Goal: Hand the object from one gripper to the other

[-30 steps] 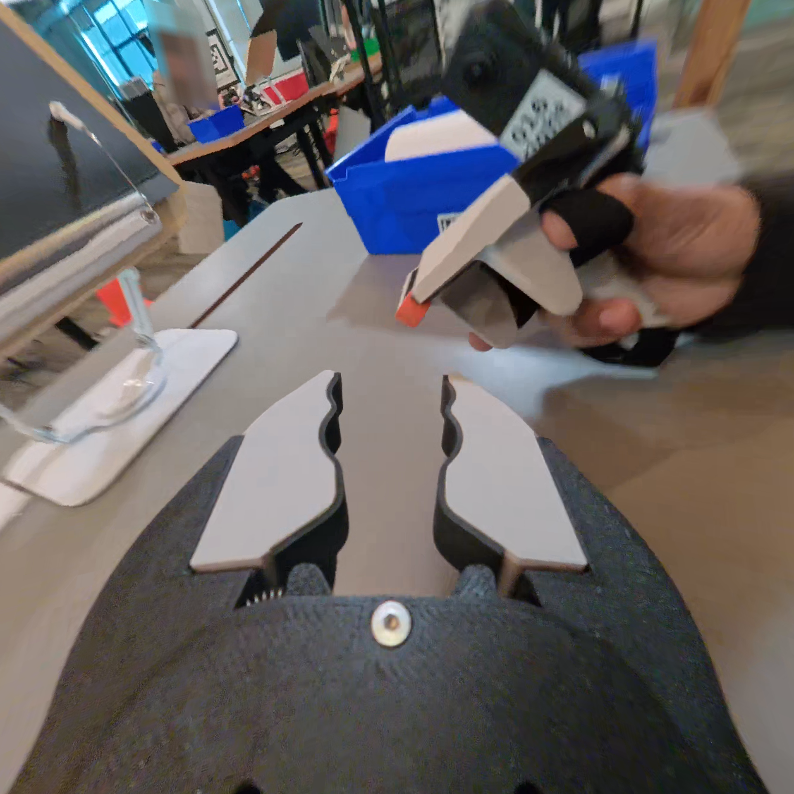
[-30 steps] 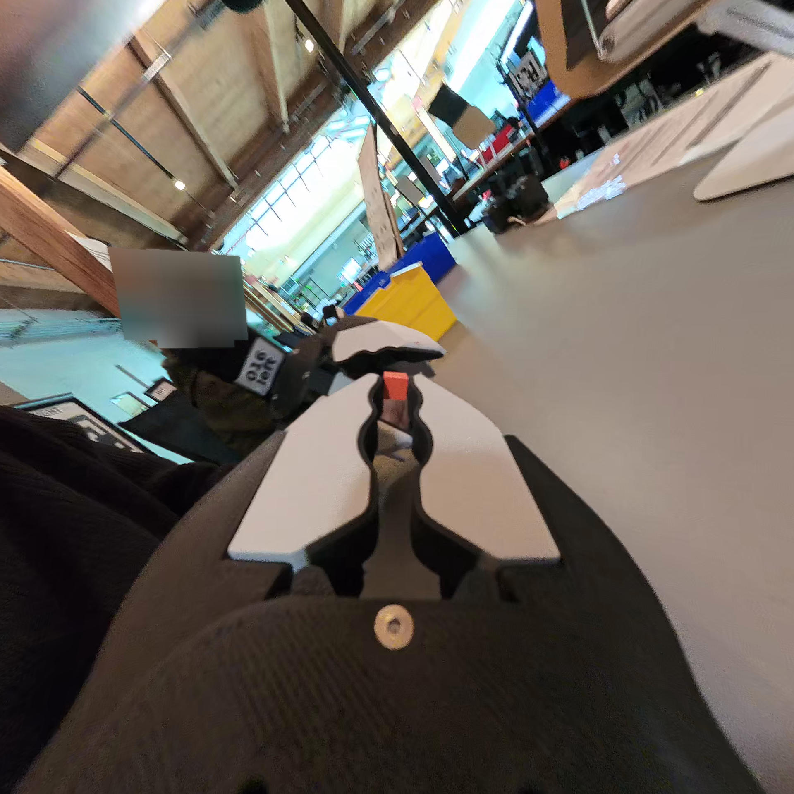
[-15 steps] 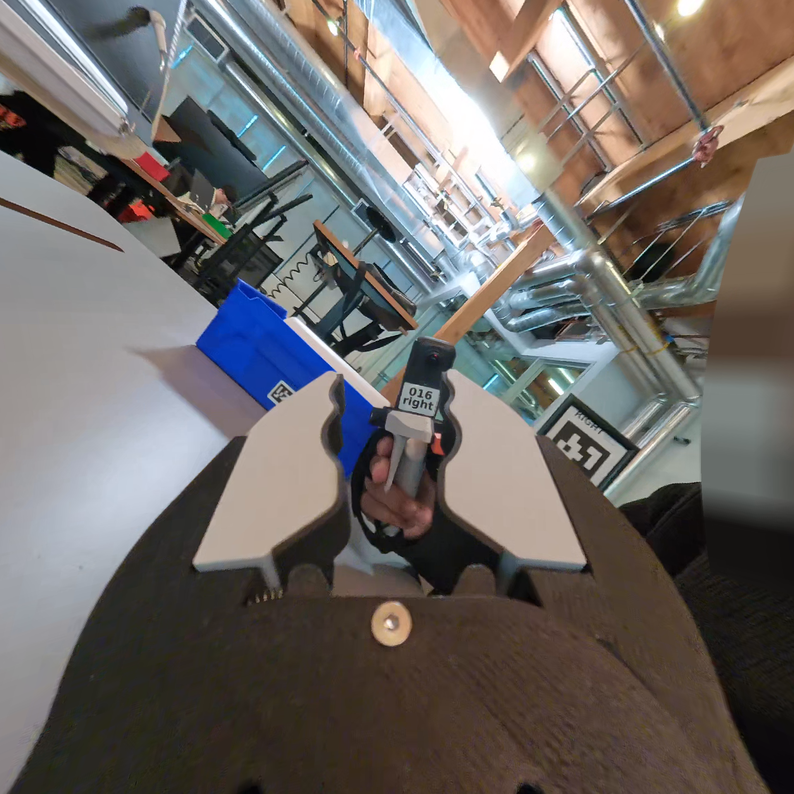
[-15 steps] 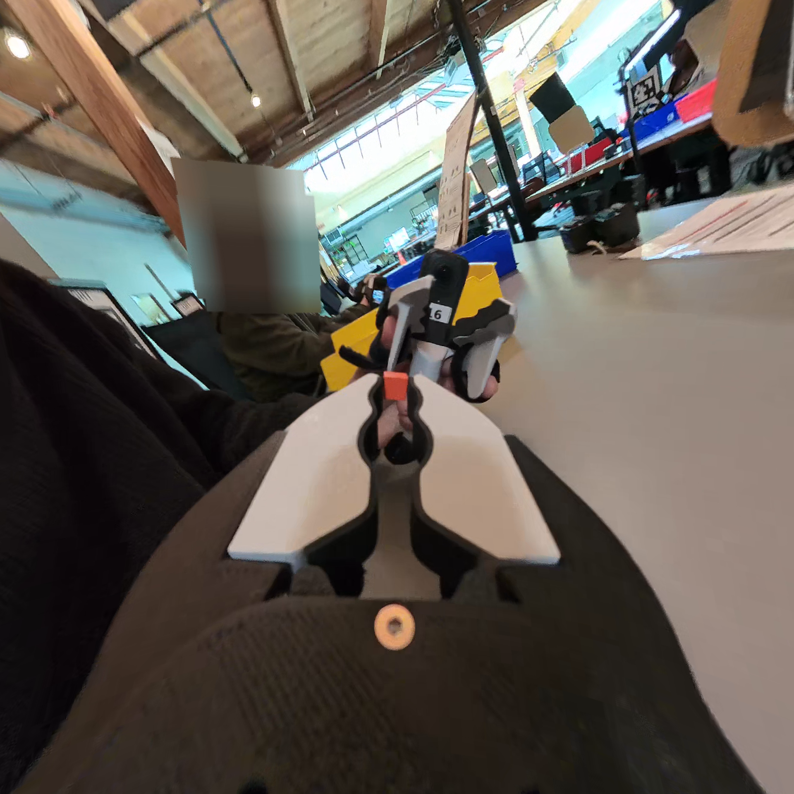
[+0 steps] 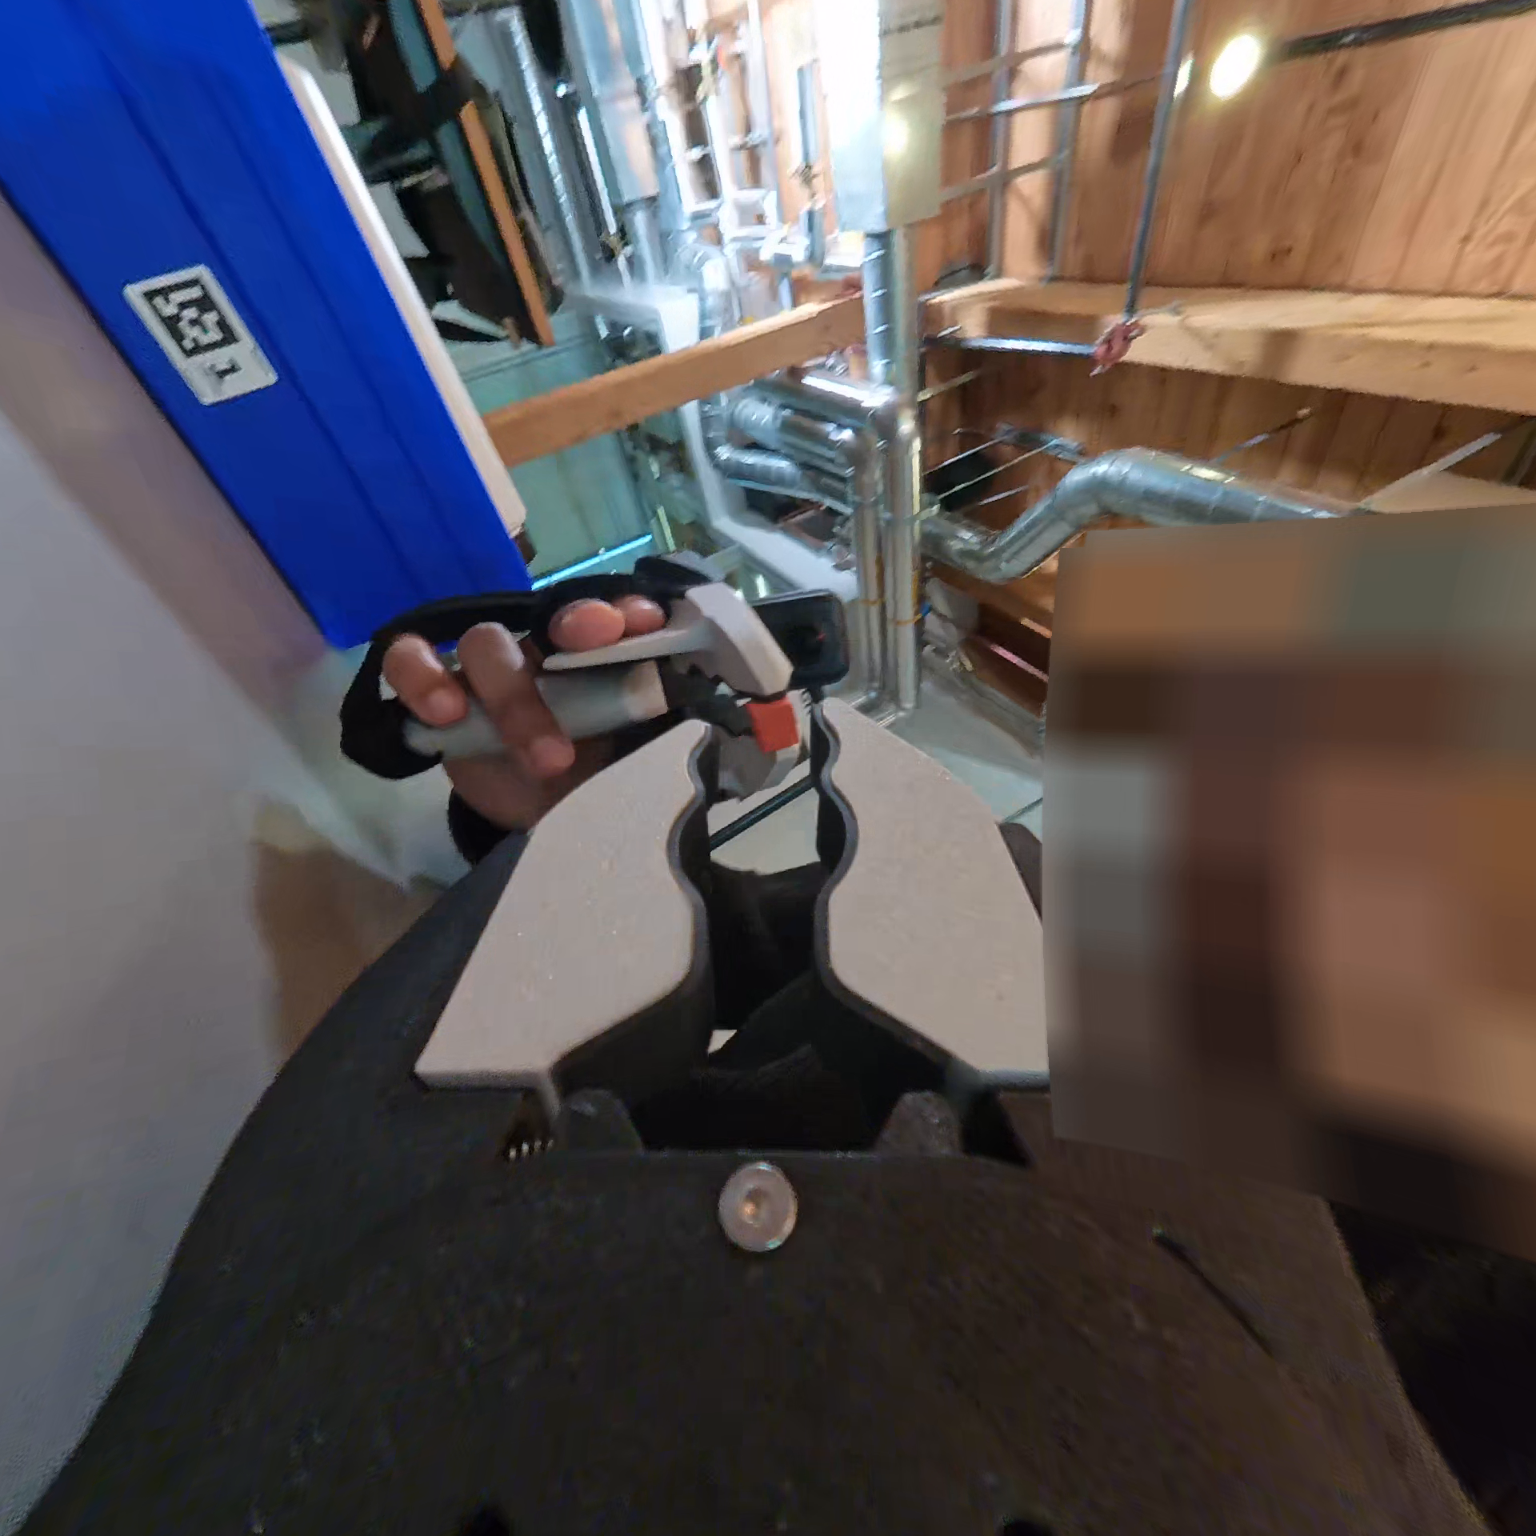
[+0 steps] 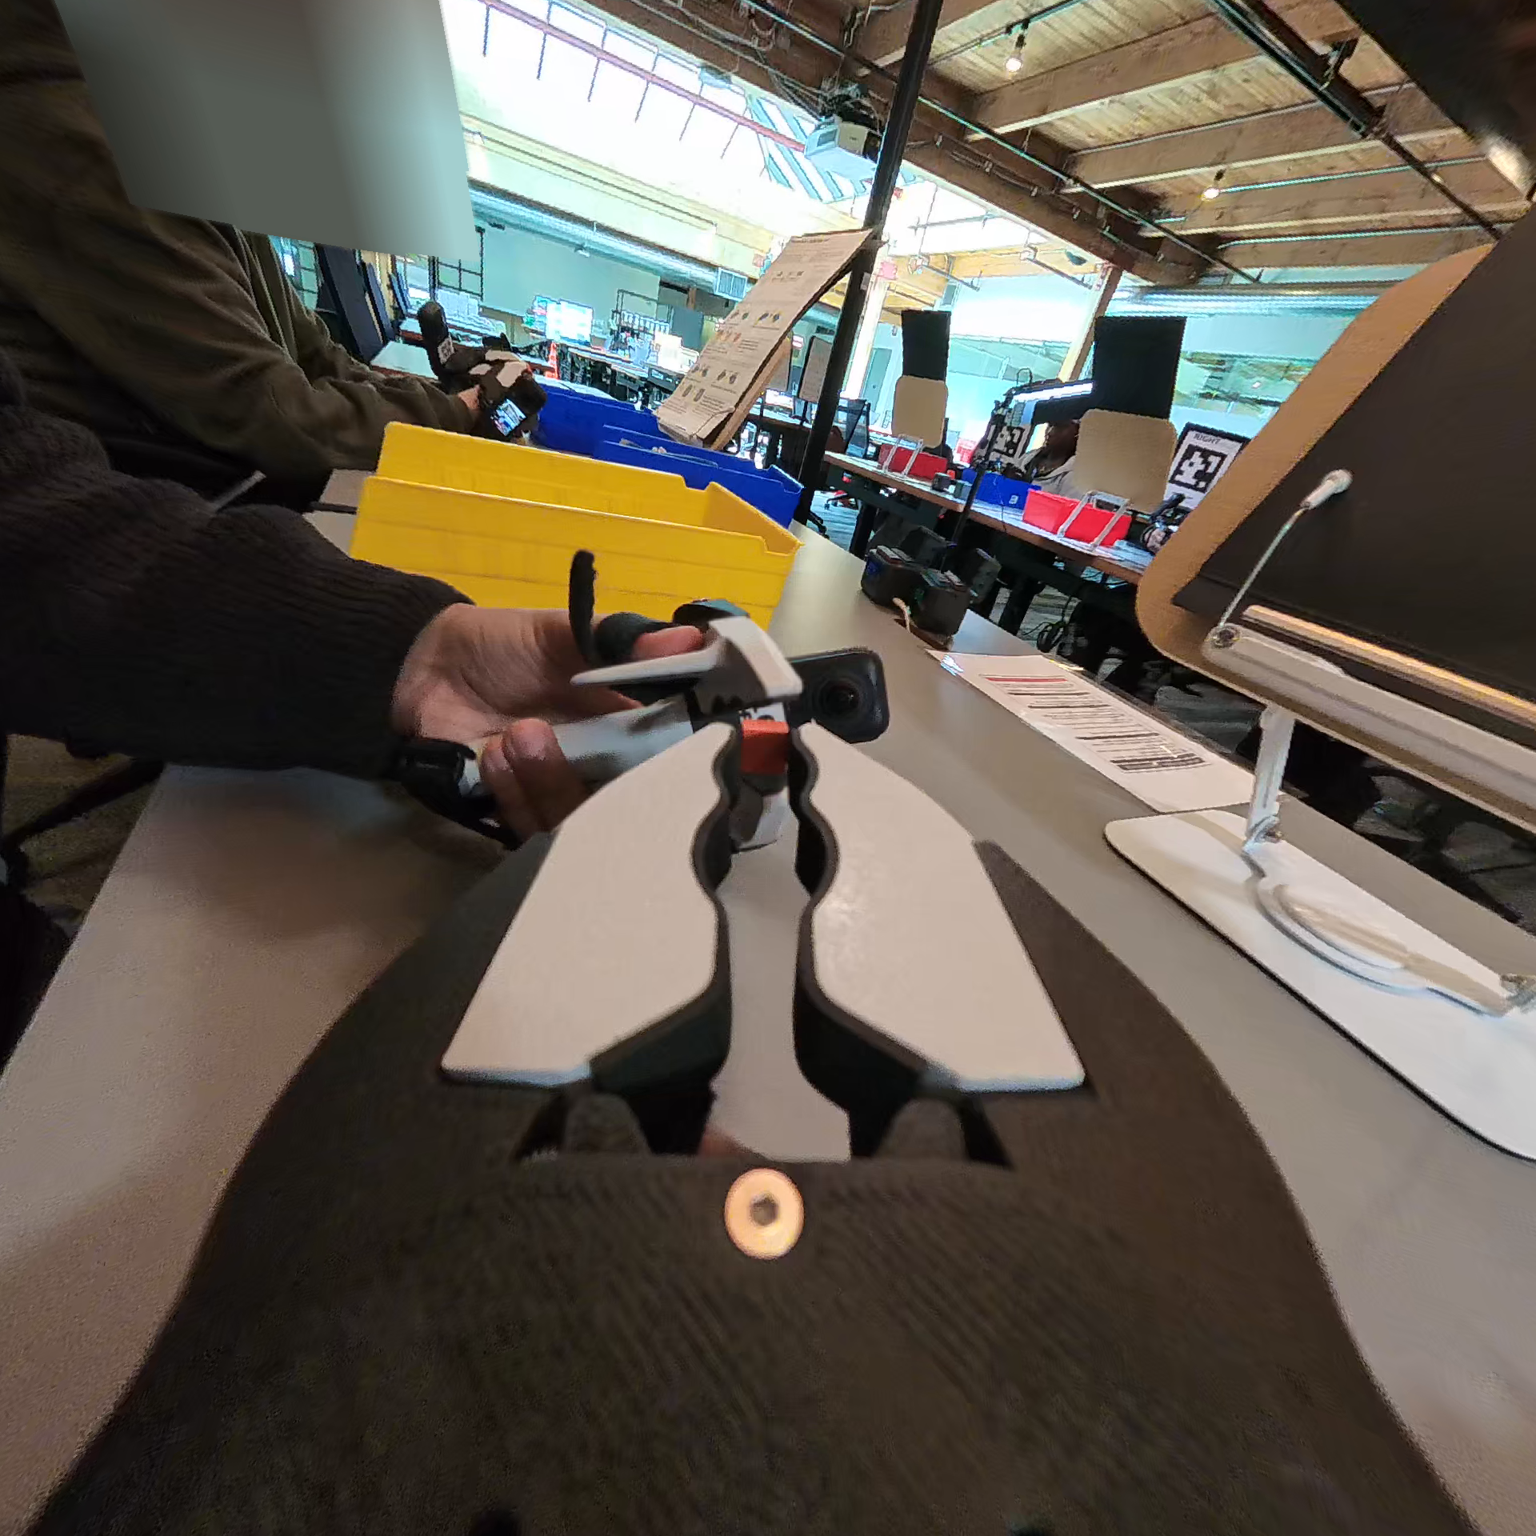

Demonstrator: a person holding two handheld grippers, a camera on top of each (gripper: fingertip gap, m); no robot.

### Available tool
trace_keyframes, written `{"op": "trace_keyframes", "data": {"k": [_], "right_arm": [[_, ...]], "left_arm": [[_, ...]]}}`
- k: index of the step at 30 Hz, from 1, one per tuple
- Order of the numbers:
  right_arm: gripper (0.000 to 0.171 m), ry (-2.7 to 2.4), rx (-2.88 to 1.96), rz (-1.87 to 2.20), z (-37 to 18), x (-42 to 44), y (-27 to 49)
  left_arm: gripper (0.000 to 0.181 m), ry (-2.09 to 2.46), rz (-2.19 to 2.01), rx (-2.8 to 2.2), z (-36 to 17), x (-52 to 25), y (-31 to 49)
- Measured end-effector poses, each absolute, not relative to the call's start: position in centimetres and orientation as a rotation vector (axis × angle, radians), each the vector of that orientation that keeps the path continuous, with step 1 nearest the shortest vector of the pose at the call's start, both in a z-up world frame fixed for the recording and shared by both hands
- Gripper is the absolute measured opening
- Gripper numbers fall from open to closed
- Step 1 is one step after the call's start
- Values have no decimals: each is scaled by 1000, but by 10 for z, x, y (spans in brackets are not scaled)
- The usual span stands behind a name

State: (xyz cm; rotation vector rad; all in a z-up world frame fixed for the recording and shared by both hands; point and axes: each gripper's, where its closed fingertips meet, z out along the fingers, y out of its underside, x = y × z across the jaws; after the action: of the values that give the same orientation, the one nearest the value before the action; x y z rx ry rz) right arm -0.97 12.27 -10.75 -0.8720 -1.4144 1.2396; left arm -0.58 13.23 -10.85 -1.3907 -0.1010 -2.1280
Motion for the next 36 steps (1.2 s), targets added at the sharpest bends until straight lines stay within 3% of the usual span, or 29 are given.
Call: {"op": "trace_keyframes", "data": {"k": [1,29,36], "right_arm": [[10,-1419,-866,1224,-108,-10,123],[12,-1492,-887,1154,-122,-13,122],[35,-1438,-961,1184,-121,-16,130]], "left_arm": [[22,-85,-2123,-1412,-110,-4,131],[13,16,-2040,-1465,-112,5,126],[12,45,-1752,-1394,-105,-13,137]]}}
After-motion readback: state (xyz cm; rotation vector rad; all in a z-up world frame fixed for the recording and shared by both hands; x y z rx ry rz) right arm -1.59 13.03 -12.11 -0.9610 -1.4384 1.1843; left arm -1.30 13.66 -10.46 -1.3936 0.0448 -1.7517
